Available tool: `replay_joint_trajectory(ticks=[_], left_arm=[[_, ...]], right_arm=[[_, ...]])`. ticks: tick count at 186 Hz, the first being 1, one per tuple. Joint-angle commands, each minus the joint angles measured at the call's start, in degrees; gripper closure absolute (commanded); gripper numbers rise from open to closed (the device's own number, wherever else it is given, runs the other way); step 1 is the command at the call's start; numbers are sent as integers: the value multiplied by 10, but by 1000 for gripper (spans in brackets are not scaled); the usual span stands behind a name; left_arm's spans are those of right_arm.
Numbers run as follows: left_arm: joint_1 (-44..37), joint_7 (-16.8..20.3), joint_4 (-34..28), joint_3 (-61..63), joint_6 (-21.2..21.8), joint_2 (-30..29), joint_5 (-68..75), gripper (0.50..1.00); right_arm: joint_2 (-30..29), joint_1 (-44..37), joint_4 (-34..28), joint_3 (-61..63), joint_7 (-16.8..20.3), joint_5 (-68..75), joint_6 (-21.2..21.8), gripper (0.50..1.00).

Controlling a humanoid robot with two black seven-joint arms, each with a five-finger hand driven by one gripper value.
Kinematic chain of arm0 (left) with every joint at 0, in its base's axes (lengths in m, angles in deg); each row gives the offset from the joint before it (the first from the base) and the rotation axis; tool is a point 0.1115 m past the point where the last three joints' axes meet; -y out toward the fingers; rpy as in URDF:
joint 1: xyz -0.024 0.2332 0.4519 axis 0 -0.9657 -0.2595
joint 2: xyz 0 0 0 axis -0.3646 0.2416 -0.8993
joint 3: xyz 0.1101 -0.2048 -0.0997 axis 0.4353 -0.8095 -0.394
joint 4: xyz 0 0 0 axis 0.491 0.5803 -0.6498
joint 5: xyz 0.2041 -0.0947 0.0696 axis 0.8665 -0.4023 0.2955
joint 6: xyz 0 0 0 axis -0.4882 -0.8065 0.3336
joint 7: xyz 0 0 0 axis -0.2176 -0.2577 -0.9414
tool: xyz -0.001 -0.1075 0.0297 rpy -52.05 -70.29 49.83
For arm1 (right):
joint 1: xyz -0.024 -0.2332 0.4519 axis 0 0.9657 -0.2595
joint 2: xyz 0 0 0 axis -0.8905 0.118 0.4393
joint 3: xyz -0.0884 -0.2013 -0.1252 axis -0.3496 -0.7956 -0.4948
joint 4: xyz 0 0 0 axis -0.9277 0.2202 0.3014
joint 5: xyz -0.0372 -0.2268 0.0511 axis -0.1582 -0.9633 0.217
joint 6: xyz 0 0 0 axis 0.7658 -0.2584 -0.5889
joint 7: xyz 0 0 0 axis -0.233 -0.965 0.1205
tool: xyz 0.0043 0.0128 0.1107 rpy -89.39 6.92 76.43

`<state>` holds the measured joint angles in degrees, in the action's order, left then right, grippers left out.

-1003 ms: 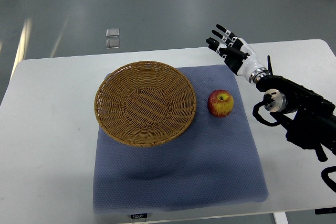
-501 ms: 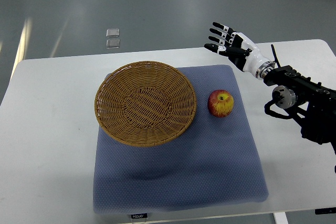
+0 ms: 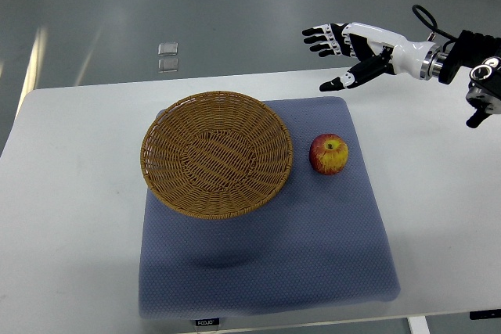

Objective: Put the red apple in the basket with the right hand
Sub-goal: 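Reach the right hand forward and down over the red apple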

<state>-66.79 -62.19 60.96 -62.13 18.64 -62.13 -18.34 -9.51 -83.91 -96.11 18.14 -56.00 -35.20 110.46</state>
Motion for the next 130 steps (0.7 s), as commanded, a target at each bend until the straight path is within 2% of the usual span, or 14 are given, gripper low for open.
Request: replay_joint_trajectory(ticks=[1, 12, 14, 26, 27, 39, 67, 91, 101, 102, 112, 121, 122, 130], left_arm=[[0, 0, 0, 0, -1, 0, 0, 500], [-1, 0, 0, 0, 0, 0, 0, 500], [0, 0, 0, 0, 0, 0, 0, 500], [0, 0, 0, 0, -1, 0, 0, 500], [0, 0, 0, 0, 0, 0, 0, 500], [0, 0, 0, 0, 0, 0, 0, 500], [0, 0, 0, 0, 0, 0, 0, 500], [0, 0, 0, 0, 0, 0, 0, 500], [0, 0, 0, 0, 0, 0, 0, 500], [-1, 0, 0, 0, 0, 0, 0, 500], [0, 0, 0, 0, 0, 0, 0, 500], [0, 0, 0, 0, 0, 0, 0, 500], [0, 0, 0, 0, 0, 0, 0, 500], [0, 0, 0, 0, 0, 0, 0, 500]], right_arm=[[22, -16, -47, -3, -3, -86, 18, 581], [22, -17, -51, -4, -3, -94, 20, 581], [28, -24, -75, -11, -4, -144, 27, 581], [29, -26, -79, -11, -4, -152, 28, 581], [33, -30, -99, -17, -4, -187, 29, 581], [35, -32, -121, -25, -4, -220, 29, 581], [36, -34, -145, -49, -4, -306, 19, 581], [33, -28, -145, -62, -4, -367, -13, 583], [33, -28, -145, -62, -4, -367, -13, 583], [34, -27, -145, -82, -4, -382, -28, 583], [36, -27, -146, -104, -4, -396, -51, 583], [36, -27, -146, -104, -4, -396, -51, 583], [36, -27, -145, -121, -4, -406, -71, 583], [37, -27, -145, -133, -4, -409, -82, 583]])
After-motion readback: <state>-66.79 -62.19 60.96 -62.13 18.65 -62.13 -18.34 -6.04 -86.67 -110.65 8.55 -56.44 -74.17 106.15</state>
